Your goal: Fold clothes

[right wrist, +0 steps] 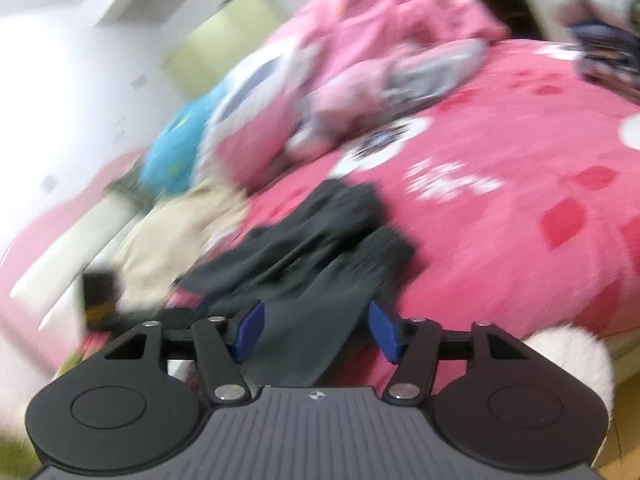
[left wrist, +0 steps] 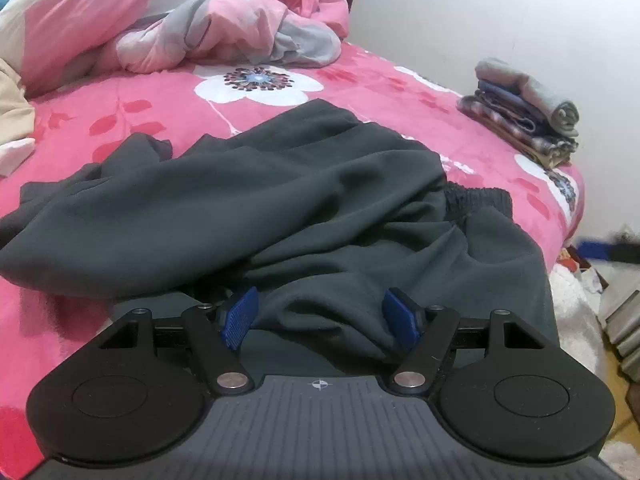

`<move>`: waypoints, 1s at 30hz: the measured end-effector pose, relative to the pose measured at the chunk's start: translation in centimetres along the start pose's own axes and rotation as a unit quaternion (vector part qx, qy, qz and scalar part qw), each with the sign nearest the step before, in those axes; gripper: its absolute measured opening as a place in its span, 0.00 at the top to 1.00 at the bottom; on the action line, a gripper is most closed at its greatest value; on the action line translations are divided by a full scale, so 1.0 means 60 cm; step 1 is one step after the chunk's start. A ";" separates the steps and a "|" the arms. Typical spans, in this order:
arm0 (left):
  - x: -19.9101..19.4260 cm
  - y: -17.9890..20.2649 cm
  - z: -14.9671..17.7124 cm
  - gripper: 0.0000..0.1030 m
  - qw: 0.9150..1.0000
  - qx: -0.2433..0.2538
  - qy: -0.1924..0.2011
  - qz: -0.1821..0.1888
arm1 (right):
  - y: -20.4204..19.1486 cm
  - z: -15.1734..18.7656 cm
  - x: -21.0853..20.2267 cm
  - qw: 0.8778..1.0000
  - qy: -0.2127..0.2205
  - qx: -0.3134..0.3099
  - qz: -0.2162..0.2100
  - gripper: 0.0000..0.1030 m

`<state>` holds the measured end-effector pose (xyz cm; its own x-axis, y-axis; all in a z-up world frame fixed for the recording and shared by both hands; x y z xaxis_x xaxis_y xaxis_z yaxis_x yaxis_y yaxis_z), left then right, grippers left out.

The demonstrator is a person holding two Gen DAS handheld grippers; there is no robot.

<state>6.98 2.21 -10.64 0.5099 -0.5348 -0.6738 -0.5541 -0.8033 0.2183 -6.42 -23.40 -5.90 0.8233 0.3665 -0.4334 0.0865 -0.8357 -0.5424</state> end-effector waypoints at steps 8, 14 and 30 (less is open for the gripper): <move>-0.037 0.018 -0.064 0.32 0.998 0.041 0.040 0.000 | 0.088 -0.020 0.110 0.993 -0.001 0.118 0.010 0.41; 0.032 0.028 -0.140 0.29 0.997 0.069 0.036 -0.003 | 0.075 -0.006 0.130 0.998 -0.004 0.068 0.004 0.80; 0.290 0.013 -0.221 0.37 0.993 0.073 -0.072 0.051 | 0.121 0.002 0.103 0.998 0.010 0.051 0.030 0.90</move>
Point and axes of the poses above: each gripper's, at about its wrist camera, not at the fingertips, and x roughly the way its jaws point, y to its right, z to its underside, the point moved 9 cm from there along x, roughly the way its jaws point, and after that the axes turned 3 degrees about -x, right-handed, at the moved point
